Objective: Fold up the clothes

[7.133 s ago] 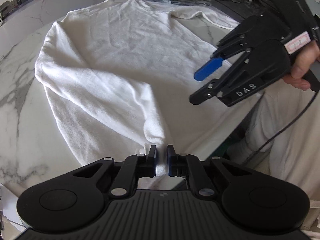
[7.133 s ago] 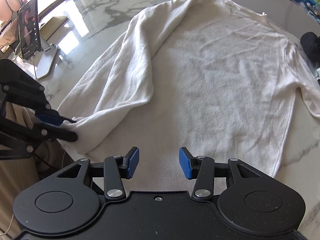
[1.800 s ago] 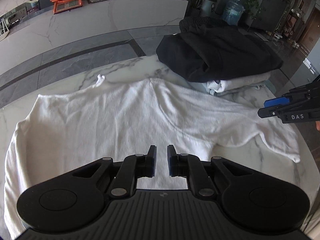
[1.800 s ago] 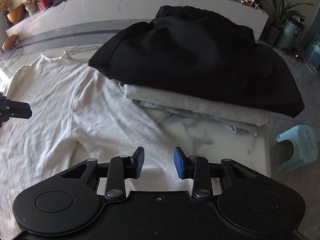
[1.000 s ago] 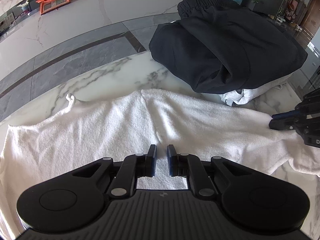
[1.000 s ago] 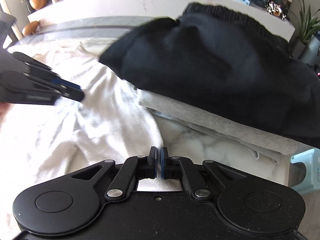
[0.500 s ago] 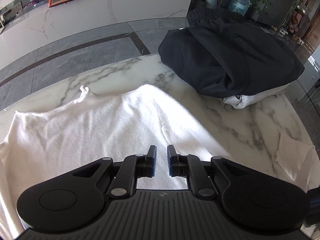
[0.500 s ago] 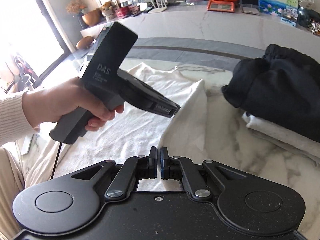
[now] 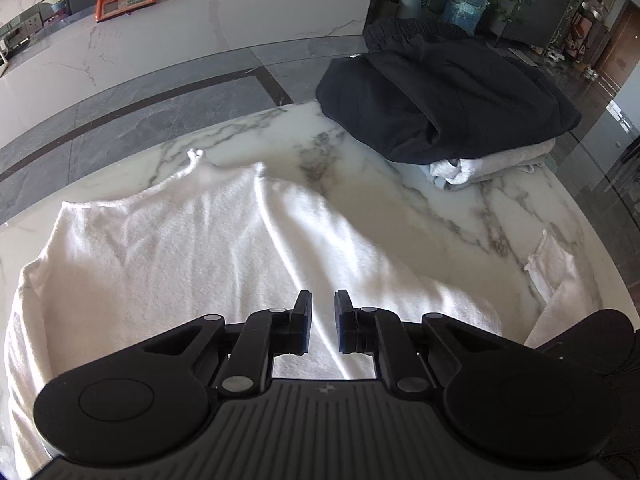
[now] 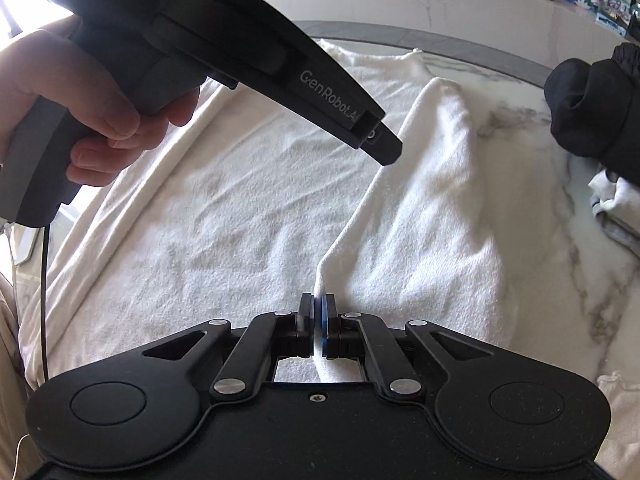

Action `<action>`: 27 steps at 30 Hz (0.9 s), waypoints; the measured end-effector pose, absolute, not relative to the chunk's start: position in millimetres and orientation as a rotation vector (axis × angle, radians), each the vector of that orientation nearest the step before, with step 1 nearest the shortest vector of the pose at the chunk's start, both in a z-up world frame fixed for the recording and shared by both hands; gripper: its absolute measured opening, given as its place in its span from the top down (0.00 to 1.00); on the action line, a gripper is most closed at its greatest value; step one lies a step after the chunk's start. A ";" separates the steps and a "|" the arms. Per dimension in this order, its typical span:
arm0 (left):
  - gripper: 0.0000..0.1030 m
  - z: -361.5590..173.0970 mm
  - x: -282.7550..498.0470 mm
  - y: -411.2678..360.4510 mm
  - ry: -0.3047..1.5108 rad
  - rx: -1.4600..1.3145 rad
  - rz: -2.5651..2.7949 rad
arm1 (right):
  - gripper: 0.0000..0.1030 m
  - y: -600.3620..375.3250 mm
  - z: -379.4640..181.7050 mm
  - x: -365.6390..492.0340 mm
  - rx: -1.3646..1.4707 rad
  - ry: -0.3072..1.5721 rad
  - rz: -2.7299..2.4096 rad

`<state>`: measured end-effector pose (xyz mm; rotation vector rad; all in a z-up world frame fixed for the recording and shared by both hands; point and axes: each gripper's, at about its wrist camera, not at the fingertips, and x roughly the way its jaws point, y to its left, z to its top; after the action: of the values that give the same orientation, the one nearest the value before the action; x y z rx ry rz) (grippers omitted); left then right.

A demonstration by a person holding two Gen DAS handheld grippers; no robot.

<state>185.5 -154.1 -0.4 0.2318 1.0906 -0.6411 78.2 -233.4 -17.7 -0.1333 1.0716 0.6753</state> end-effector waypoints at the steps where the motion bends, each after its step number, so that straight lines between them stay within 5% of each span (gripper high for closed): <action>1: 0.90 -5.4 183.1 -158.6 1.100 0.252 -0.646 | 0.97 -233.0 -19.3 76.9 -0.133 1.070 0.675; 12: 0.90 -8.4 153.4 -166.5 1.063 0.346 -0.676 | 0.74 -296.3 30.1 51.0 -0.198 0.996 0.537; 27: 0.90 -14.8 80.6 -175.4 1.086 0.442 -0.775 | 0.69 -432.0 -12.5 81.7 -0.101 1.159 0.091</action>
<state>80.6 -175.4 -14.8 0.4415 1.0860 -0.7747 81.7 -432.0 -12.5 -0.1012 1.1589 0.0911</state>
